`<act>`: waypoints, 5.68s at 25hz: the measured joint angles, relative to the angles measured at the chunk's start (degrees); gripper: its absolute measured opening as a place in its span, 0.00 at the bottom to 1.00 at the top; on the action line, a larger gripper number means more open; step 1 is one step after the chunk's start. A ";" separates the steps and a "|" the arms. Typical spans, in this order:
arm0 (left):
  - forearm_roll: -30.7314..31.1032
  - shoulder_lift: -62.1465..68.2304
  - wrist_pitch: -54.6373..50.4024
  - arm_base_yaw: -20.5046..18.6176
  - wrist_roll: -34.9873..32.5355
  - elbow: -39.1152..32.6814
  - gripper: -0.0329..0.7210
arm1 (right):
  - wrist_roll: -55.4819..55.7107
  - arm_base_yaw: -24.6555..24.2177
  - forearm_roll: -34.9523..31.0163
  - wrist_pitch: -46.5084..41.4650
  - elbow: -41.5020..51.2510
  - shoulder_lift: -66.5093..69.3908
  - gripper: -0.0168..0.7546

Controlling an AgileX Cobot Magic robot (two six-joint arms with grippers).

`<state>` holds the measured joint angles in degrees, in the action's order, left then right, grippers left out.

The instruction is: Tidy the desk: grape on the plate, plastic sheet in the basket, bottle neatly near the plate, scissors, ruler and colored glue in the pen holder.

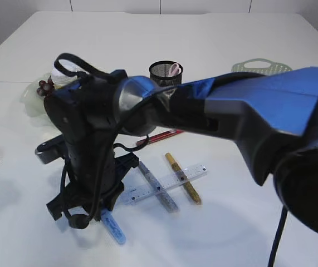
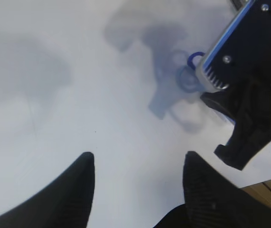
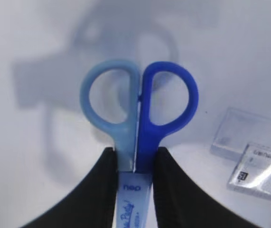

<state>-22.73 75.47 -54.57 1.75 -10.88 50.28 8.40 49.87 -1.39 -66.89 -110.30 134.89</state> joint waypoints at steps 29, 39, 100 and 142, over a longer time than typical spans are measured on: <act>0.00 0.00 -0.11 0.00 0.00 0.00 0.62 | -34.51 -36.38 -43.27 13.21 -0.86 -19.06 0.27; 2.04 0.00 -0.34 0.00 0.00 0.00 0.62 | -66.12 -39.45 -69.27 29.96 -0.86 -9.33 0.27; 5.27 0.00 -0.49 0.00 0.00 0.00 0.62 | -31.24 -25.44 -13.17 0.91 19.12 -26.90 0.57; 5.27 0.00 7.41 0.00 -0.08 0.00 0.62 | -98.15 -24.32 -16.08 11.94 28.00 -19.20 0.57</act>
<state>-17.47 75.47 -47.16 1.75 -10.96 50.28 -89.75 25.56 -17.47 -54.94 -82.30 115.68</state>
